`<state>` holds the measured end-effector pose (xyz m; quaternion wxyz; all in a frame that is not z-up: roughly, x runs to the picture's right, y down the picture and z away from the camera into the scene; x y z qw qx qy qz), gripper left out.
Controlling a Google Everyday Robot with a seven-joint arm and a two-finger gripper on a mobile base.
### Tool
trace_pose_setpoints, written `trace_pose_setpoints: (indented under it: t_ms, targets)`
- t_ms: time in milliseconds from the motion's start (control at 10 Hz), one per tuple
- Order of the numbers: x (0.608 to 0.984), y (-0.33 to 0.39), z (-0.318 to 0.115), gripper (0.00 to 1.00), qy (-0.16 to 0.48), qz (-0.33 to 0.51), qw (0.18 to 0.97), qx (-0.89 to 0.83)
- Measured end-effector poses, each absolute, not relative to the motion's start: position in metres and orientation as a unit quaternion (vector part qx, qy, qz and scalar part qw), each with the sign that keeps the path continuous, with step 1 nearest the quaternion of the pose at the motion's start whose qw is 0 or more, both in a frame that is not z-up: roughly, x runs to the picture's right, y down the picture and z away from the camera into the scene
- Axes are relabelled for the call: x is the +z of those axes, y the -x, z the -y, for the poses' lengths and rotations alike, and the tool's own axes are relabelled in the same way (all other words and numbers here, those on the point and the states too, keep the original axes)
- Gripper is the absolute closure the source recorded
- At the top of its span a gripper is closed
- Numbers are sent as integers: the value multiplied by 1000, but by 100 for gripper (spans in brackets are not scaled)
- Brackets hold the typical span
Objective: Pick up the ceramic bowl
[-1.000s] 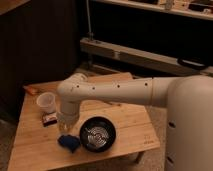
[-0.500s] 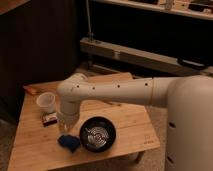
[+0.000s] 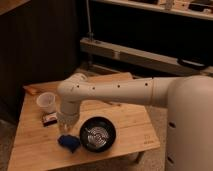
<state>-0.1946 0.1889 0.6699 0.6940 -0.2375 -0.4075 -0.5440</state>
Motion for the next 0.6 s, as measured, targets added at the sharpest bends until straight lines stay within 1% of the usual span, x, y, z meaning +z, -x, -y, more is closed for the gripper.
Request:
trace_pose_setpoints:
  t_ms: [400,600]
  targets:
    - [670,193,-188,98,236,407,696,-543]
    - [669,175,-180,98,216,385,713,-544]
